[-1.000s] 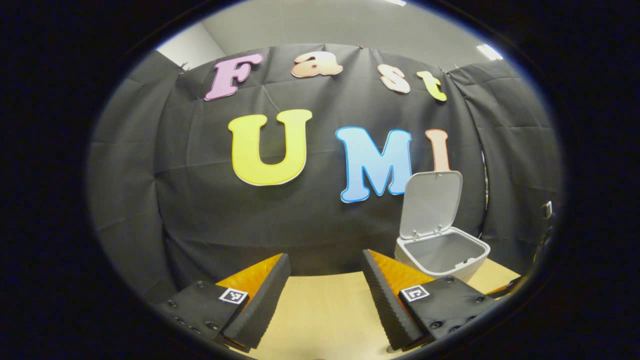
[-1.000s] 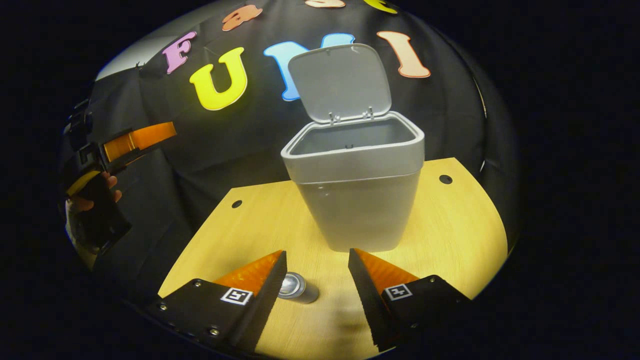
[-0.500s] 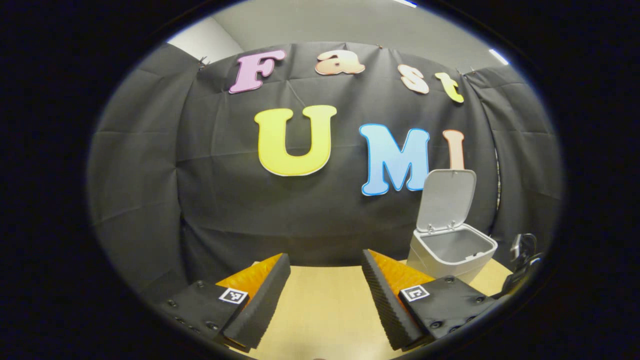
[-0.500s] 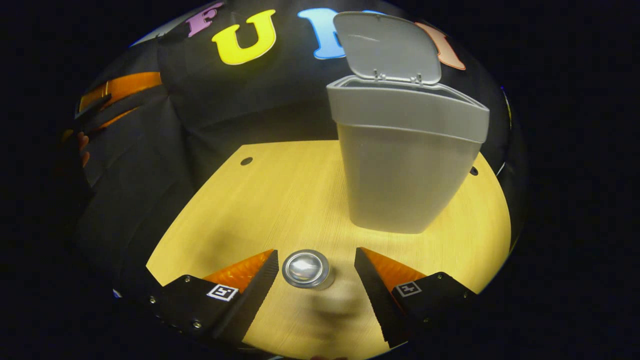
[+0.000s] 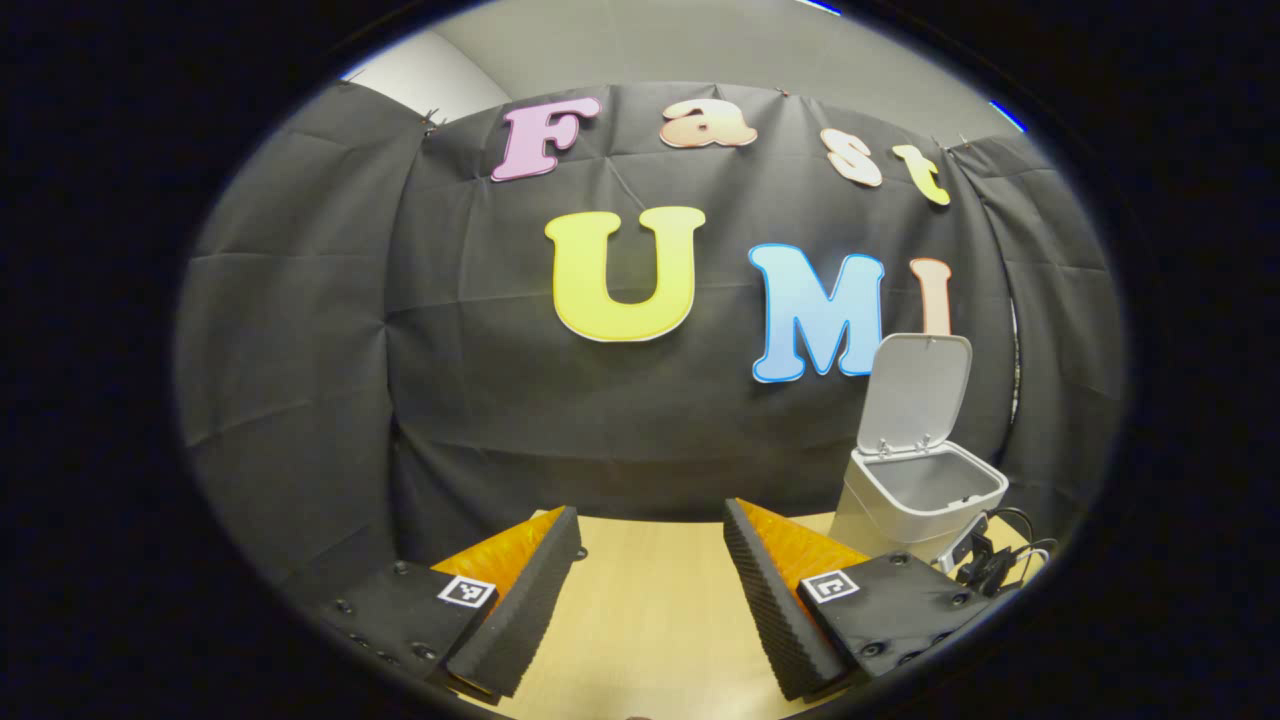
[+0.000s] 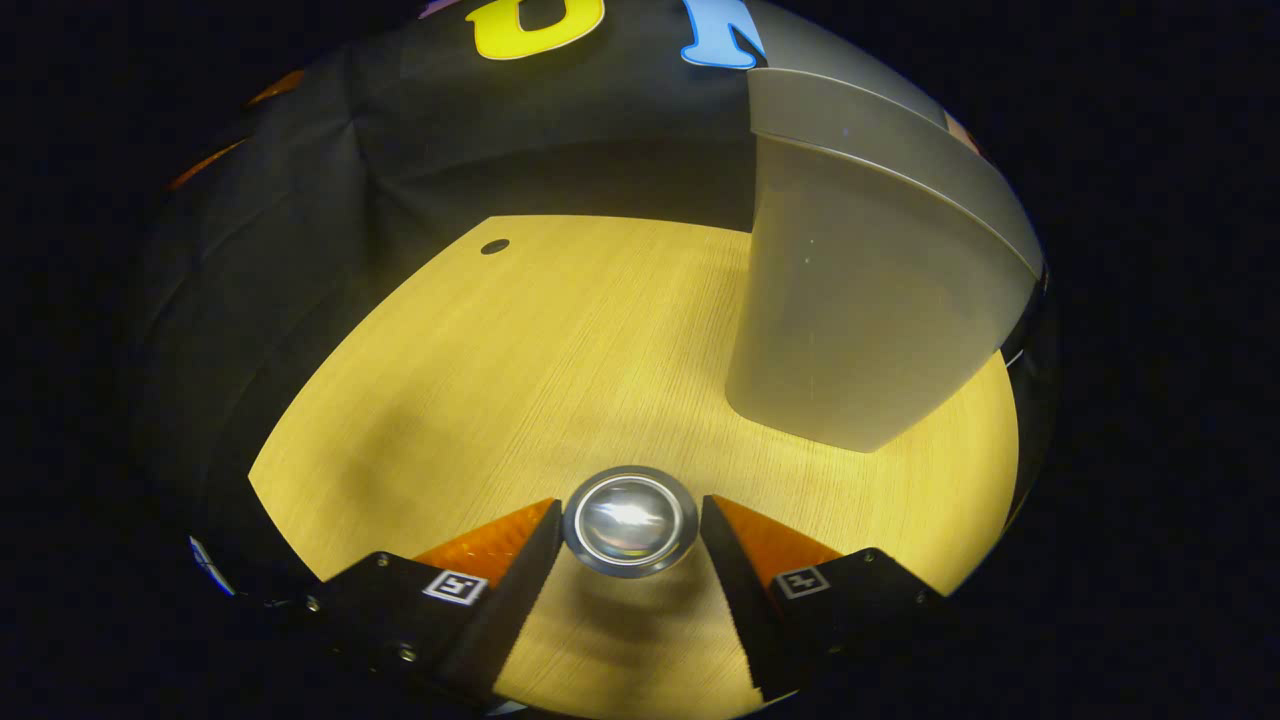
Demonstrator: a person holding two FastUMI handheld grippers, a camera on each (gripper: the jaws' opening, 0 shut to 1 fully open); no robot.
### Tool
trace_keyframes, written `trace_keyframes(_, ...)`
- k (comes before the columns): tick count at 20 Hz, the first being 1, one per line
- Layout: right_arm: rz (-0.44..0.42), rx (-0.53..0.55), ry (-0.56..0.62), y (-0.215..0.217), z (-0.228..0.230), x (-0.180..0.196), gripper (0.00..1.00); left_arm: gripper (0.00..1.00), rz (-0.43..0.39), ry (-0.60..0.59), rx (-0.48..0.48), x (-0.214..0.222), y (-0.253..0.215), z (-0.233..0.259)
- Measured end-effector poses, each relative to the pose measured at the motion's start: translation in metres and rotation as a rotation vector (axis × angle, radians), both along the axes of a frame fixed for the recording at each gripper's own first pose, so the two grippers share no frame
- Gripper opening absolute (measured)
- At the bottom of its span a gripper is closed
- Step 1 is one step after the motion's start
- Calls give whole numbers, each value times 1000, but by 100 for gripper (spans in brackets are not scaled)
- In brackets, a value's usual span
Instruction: Press the lid of the desktop garbage bin to open it, pick up the crumpled paper on the desktop and throw it into the bin, then pick up the pop can on the desktop and drop it into the bin, and finally close the garbage bin lid.
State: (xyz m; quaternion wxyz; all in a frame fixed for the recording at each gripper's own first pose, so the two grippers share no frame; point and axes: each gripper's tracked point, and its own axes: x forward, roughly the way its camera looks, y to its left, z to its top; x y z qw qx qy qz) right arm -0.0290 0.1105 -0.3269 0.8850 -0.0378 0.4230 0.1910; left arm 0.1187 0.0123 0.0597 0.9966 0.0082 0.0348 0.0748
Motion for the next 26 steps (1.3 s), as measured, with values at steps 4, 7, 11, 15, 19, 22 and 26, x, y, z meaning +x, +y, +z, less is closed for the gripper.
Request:
trace_keyframes(4, 14, 12, -27, -1, 12, 4, 84, 100, 10, 3, -20, -3, -1, -4)
trace_keyframes(7, 20, 62, -96, 1, 49, 11, 84, 100, 8, 3, -25, -2, -4, -6)
trace_keyframes(11, 17, 134, -213, 8, 111, 31, 84, 100, -11, 2, -33, 1, -12, -7)
trace_keyframes(15, 21, 176, -329, 10, 168, 51, 84, 100, -26, 6, -46, 3, -19, -9)
trace_keyframes(19, 17, 234, -442, 11, 221, 67, 84, 95, -35, 4, -44, 3, -21, -8)
trace_keyframes(22, -18, 276, -544, 0, 265, 83, 84, 100, -42, 6, -45, 2, -24, -9)
trace_keyframes(26, -100, 312, -671, -30, 313, 101, 83, 100, -57, 11, -51, 1, -29, -11)
